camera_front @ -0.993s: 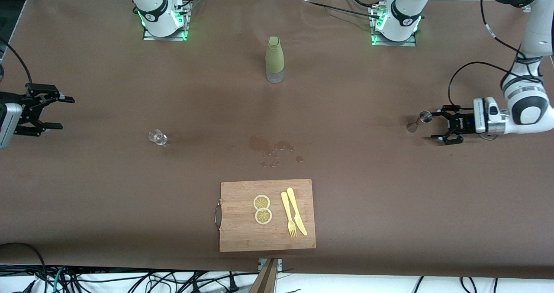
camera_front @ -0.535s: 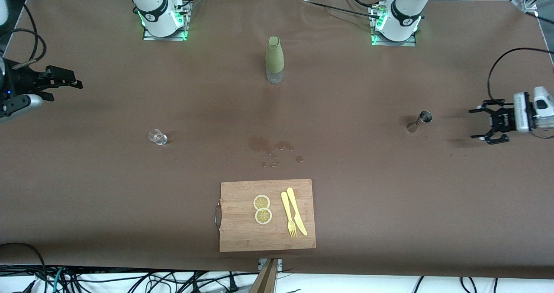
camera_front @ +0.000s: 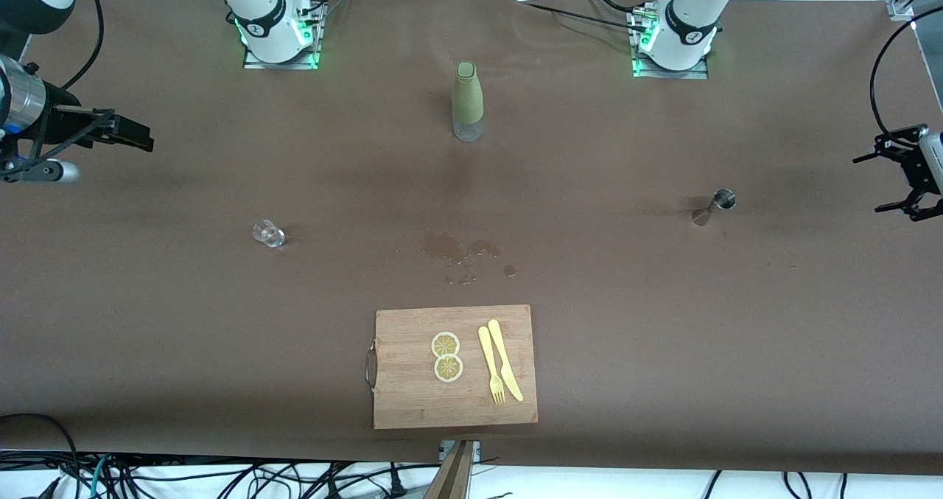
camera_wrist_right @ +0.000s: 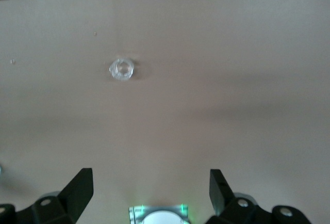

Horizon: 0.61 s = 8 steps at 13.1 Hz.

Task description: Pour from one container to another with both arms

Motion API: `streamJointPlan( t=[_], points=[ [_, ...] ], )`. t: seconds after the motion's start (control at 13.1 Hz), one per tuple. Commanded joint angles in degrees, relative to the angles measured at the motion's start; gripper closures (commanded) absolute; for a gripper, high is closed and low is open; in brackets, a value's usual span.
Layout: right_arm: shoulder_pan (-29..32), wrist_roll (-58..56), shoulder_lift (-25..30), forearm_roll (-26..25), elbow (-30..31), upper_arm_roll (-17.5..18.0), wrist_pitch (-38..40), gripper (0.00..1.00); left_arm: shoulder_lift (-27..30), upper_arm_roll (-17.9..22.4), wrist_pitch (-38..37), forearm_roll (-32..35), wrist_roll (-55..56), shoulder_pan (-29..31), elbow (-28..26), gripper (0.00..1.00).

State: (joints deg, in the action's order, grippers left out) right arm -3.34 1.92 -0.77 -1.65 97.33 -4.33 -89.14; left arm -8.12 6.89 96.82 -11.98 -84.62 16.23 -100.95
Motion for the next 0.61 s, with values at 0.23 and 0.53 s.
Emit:
streamJointPlan(
  t=[0.23,0.53],
  points=[
    [4.2,-9.1,4.9,0.4,3.8,0.6,-4.8,0.0,10.0,-4.2,-2.8,9.8,42.0,-7.9,-1.7,0.0],
    [4.1,-5.5,3.7,0.7,1.8,0.5,-3.7,0.0,10.8,-7.5,-5.8,10.2,67.9,-10.7,0.6,0.0]
  ],
)
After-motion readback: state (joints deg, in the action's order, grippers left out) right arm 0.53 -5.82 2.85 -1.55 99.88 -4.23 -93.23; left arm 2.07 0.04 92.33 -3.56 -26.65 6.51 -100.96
